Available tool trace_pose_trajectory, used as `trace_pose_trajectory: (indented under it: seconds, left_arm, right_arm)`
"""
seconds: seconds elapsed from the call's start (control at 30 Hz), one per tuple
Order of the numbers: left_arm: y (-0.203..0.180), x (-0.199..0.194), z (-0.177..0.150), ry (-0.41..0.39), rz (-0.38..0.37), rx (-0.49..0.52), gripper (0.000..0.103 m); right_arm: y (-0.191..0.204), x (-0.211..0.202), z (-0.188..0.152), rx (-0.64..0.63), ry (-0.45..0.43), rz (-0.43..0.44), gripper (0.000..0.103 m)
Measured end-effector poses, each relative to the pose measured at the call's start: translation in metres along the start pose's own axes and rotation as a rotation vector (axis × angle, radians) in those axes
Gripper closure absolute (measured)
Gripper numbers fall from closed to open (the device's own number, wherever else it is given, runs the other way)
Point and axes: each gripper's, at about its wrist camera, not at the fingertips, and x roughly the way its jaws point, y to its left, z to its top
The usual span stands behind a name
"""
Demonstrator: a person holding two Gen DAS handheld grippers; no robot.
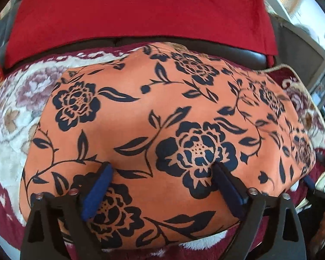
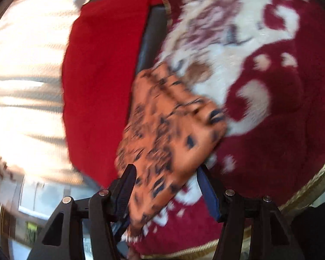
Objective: Fold small clothes
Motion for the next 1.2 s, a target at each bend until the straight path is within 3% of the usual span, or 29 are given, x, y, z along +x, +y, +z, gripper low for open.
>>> trace_pose_trajectory:
  seconds: [0.03,0.23,0.4,0.43,0.5,0.6,0.63,0.67,0.7,0.8,0.83,0.9,1.07,1.2]
  left_arm:
    - [-0.002,0.002,-0.002,0.003,0.000,0.017,0.000]
    - [-0.007,0.007,-0.007,0.003,0.005,0.034,0.000]
    - [-0.004,0.004,0.000,0.068,-0.021,0.039,0.000]
    - [-0.002,0.001,0.002,0.065,-0.019,0.034,0.000]
    - [0.005,-0.011,0.006,-0.013,0.102,0.024,0.000]
    - [0.014,-0.024,0.009,-0.088,0.216,0.033,0.000]
    - [0.018,-0.017,0.008,-0.060,0.240,0.036,0.000]
    - [0.022,0.004,0.006,0.045,0.258,0.045,0.000]
    - [0.027,0.012,0.004,0.082,0.240,0.028,0.000]
    - [0.049,-0.006,0.015,0.036,0.138,-0.096,0.000]
    - [0.056,-0.013,0.019,0.010,0.148,-0.118,0.000]
    - [0.077,-0.029,0.024,-0.049,0.232,-0.180,0.000]
    - [0.158,-0.083,0.023,-0.204,0.481,-0.452,0.000]
    - [0.213,-0.107,0.006,-0.256,0.554,-0.612,0.000]
  right_arm:
    - [-0.002,0.002,0.003,0.013,-0.018,0.007,0.041]
    - [0.005,0.025,0.018,-0.002,-0.078,0.061,0.041]
    - [0.014,0.048,0.025,-0.052,-0.102,0.032,0.043]
    - [0.016,0.050,0.026,-0.070,-0.105,0.024,0.048]
    - [0.020,0.055,0.027,-0.094,-0.099,-0.009,0.072]
    - [0.028,0.062,0.026,-0.103,-0.086,-0.022,0.080]
    - [0.030,0.058,0.025,-0.130,-0.084,-0.029,0.084]
    - [0.042,0.058,0.020,-0.168,-0.090,-0.039,0.084]
    - [0.054,0.057,0.018,-0.211,-0.099,-0.046,0.084]
    - [0.097,0.053,0.007,-0.320,-0.103,-0.019,0.085]
    - [0.116,0.053,0.001,-0.366,-0.097,-0.003,0.085]
    - [0.147,0.057,-0.013,-0.441,-0.082,0.021,0.085]
    - [0.213,0.084,-0.062,-0.565,-0.003,0.107,0.085]
    - [0.238,0.126,-0.104,-0.585,0.111,0.149,0.085]
